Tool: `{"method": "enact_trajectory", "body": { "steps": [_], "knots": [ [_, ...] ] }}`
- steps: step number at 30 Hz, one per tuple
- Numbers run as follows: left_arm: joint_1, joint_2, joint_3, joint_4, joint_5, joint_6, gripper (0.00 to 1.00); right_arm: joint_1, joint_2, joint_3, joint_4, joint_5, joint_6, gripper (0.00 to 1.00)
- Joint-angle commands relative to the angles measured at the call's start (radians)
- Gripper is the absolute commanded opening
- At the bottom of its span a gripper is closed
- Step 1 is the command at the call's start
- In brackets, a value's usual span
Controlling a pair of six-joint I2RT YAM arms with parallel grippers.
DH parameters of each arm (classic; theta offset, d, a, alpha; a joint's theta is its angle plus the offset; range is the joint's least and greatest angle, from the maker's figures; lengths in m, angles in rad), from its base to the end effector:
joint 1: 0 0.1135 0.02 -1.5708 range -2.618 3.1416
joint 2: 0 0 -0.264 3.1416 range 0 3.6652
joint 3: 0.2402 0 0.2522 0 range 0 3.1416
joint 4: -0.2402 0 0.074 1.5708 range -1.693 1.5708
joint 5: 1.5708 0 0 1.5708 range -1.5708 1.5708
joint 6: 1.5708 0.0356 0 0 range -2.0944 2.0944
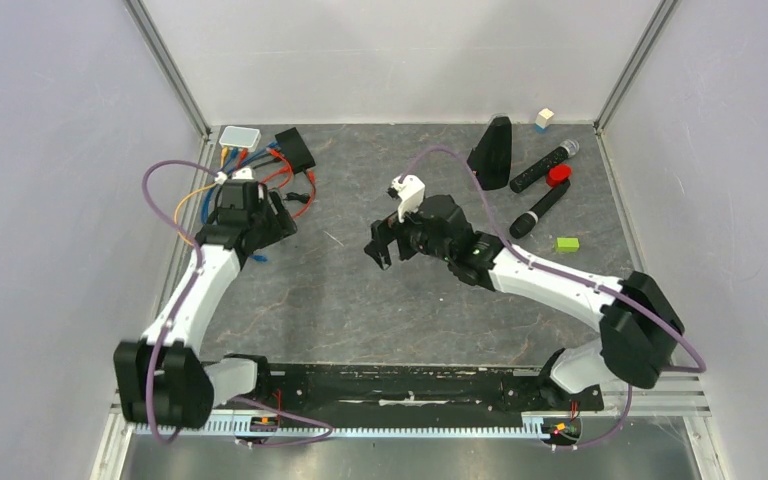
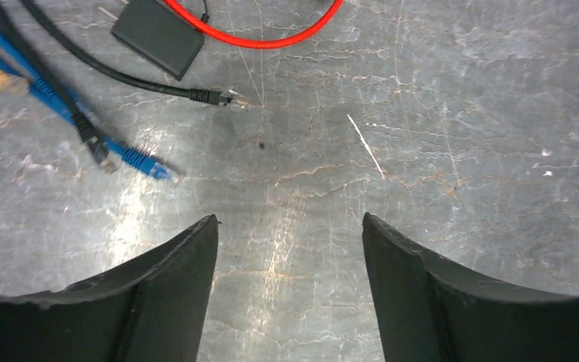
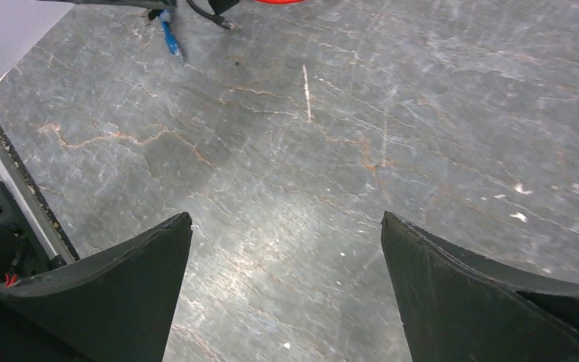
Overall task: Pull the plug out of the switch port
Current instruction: Move the switch port to the center of the board.
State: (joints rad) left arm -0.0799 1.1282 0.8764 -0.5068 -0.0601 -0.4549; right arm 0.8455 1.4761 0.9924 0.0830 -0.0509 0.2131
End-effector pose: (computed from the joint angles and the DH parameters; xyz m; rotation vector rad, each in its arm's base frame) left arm 0.2380 -0.0169 0.2738 -0.4651 2.2893 -0.1977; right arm 0.2246 0.2561 0.2728 -0.6690 1.9340 0.7293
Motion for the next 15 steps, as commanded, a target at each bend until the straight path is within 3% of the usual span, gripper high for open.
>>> {"method": "enact_trajectory", "body": {
  "steps": [1,15],
  "knots": [
    [-0.001,0.185,0.094,0.083,0.018,-0.024,0.74,-0.036,-0.143,-0.029,-0.032,0.075,-0.075,0.98],
    [-0.003,0.726,0.514,0.026,-0.063,0.031,0.71,-0.094,-0.417,-0.146,-0.056,0.167,-0.113,0.98]
  ]
}}
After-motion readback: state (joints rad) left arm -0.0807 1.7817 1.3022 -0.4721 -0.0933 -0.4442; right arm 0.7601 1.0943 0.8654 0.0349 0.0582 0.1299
